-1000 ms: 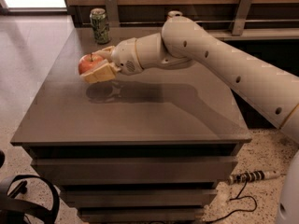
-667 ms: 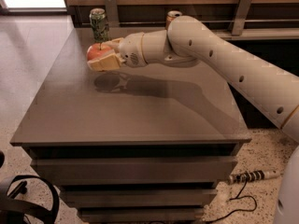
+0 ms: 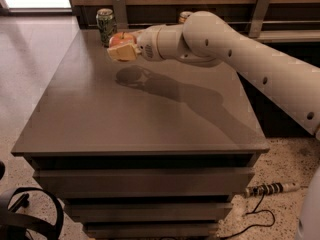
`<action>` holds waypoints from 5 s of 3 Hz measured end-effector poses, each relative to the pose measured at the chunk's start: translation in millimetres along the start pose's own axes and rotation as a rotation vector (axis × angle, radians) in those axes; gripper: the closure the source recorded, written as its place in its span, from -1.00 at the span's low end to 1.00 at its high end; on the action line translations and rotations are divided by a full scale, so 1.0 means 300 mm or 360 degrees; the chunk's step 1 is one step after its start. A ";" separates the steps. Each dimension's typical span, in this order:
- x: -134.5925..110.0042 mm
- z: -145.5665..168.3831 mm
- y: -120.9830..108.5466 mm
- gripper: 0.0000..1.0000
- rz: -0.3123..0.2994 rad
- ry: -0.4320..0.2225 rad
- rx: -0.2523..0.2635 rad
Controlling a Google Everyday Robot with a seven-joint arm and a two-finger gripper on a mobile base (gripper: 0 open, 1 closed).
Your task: Move apple near green can
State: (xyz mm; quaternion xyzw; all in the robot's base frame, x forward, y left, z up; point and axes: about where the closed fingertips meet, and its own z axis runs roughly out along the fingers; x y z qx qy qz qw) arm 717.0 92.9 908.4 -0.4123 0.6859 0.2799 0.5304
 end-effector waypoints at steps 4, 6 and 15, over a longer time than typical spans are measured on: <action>0.045 0.035 -0.205 1.00 0.0042 0.0122 0.0267; 0.068 0.135 -0.421 1.00 0.0032 0.0108 0.0302; 0.192 0.304 -0.481 -1.00 0.0034 0.0305 0.0282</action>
Offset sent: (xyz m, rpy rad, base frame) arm 0.0107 -0.0168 0.0013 -0.0358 0.0167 -0.0986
